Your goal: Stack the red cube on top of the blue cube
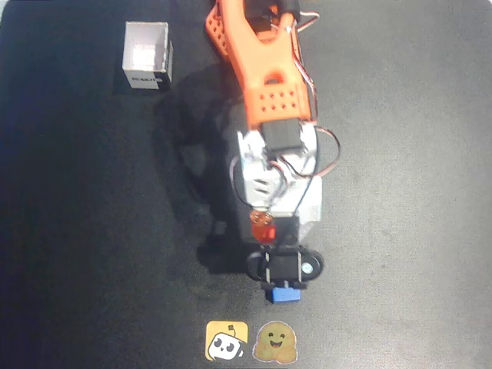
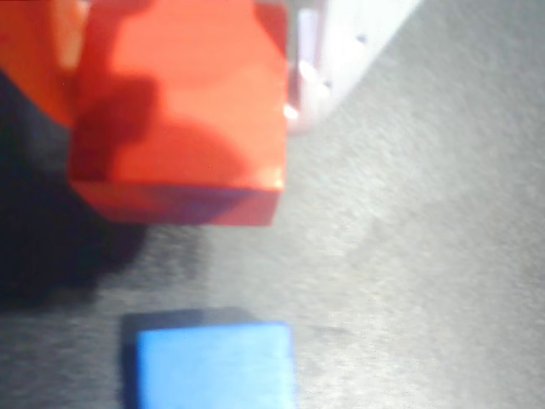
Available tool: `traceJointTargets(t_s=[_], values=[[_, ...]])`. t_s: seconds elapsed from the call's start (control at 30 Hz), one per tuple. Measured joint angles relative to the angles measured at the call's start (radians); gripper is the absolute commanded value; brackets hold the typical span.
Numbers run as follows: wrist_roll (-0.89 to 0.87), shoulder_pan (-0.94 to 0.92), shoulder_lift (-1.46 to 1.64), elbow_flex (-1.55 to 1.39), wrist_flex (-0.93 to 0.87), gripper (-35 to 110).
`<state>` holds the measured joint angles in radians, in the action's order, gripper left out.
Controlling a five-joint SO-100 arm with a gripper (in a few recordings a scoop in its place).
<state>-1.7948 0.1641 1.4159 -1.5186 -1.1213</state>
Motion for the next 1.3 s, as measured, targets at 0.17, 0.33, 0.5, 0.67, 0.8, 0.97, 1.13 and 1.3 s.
traceJointTargets(t_s=[0.17, 0.33, 0.5, 0.67, 0.8, 0.97, 1.13, 1.3], values=[[-0.011, 0.012, -0.044, 0.055, 0.000, 0], [-0.011, 0.012, -0.083, 0.104, 0.000, 0], [-0.020, 0.011, -0.135, 0.170, 0.000, 0], [-0.029, 0.011, -0.179, 0.224, 0.000, 0], [-0.029, 0.011, -0.216, 0.270, -0.017, 0], [-0.031, -0.003, -0.256, 0.324, -0.031, 0], [-0.032, -0.009, -0.287, 0.360, -0.031, 0], [-0.032, -0.021, -0.316, 0.397, -0.037, 0]])
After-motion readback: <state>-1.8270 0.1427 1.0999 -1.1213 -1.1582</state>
